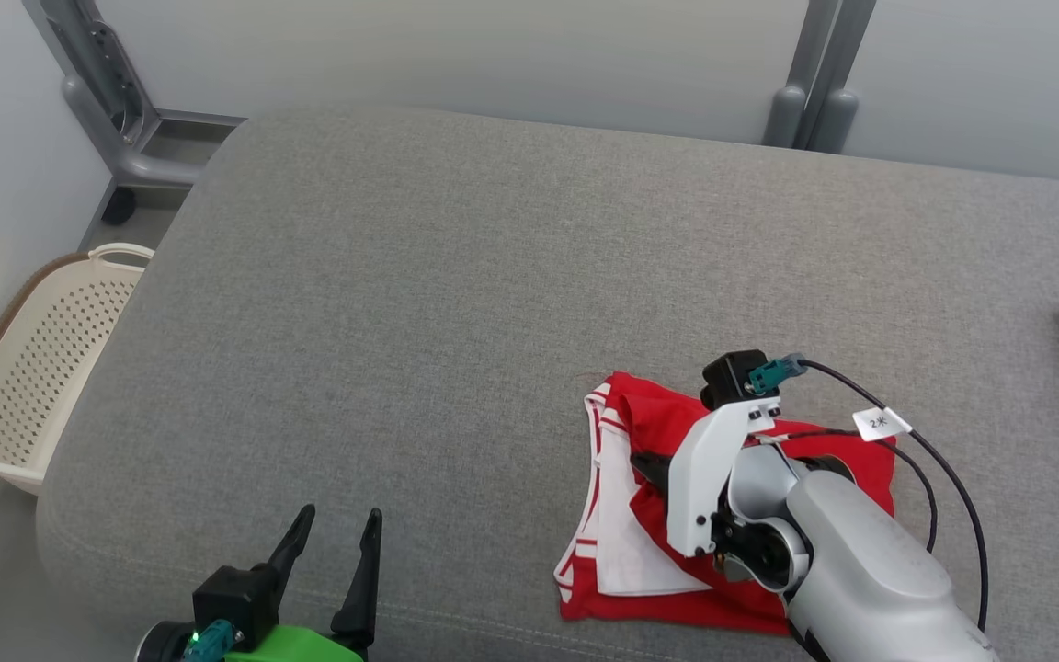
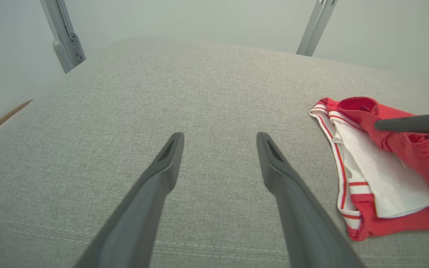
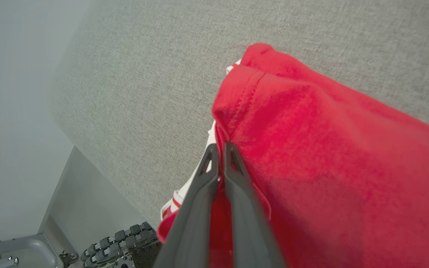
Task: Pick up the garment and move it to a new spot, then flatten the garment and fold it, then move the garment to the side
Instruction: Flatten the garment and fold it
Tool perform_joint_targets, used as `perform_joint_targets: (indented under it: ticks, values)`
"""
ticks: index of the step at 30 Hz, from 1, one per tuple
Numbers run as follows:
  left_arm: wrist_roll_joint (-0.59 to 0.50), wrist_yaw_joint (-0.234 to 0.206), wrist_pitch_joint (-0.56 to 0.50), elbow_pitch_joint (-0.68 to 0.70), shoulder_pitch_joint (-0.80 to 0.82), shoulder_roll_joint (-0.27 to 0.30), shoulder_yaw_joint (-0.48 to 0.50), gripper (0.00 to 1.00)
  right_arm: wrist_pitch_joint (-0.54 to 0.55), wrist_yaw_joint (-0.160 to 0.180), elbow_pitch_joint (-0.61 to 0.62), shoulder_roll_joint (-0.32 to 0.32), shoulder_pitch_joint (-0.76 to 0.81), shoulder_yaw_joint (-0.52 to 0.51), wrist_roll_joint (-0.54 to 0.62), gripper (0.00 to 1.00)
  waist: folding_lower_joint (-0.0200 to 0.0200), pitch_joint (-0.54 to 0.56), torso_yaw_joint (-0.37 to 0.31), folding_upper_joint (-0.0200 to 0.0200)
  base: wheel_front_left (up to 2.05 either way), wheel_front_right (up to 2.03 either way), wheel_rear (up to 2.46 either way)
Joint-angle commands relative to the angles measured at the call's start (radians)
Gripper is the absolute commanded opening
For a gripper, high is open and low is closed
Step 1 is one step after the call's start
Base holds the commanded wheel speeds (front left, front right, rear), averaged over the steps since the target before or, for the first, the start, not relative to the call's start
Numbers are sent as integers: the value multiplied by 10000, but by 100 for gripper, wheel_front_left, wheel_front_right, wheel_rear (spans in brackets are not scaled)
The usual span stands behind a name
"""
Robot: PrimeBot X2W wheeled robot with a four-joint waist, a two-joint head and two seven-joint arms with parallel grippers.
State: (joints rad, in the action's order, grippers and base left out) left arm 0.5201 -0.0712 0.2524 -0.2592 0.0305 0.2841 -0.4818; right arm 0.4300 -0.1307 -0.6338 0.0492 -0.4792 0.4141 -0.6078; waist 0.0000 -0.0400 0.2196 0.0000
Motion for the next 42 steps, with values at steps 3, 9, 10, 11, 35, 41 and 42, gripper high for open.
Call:
perform_joint_targets:
  ticks: [3, 9, 10, 11, 35, 41, 42]
  values:
    - [20, 43, 61, -96, 200, -62, 53, 100, -319, 2, -309, 27, -305, 209, -188, 100, 0, -84, 34, 0, 0, 0, 0]
    - [64, 12, 98, -176, 117, 0, 182, 100, -725, 2, -40, 27, -538, 533, -1173, 100, 0, 63, -163, 0, 0, 0, 0]
    - [80, -10, 101, -177, 93, 16, 222, 100, -842, 2, 59, 28, -571, 561, -1317, 100, 0, 105, -216, 0, 0, 0, 0]
    - [81, -26, 101, -168, 75, 35, 243, 100, -966, 2, 138, 28, -620, 578, -1378, 100, 0, 147, -270, 0, 0, 0, 0]
    - [172, -181, 101, 102, -518, 173, 293, 100, 1366, 2, 4926, 123, 3440, -5355, 2972, 100, 0, 777, -973, 0, 0, 0, 0]
    - [117, -103, 112, 164, -331, 171, 238, 100, 2622, 2, 6089, 21, 4426, -5950, 2572, 100, 0, 501, -1135, 0, 0, 0, 0]
    - [97, -98, 113, 179, -266, 169, 230, 100, 2610, 2, 6030, 28, 4432, -5982, 2461, 100, 0, 420, -1131, 0, 0, 0, 0]
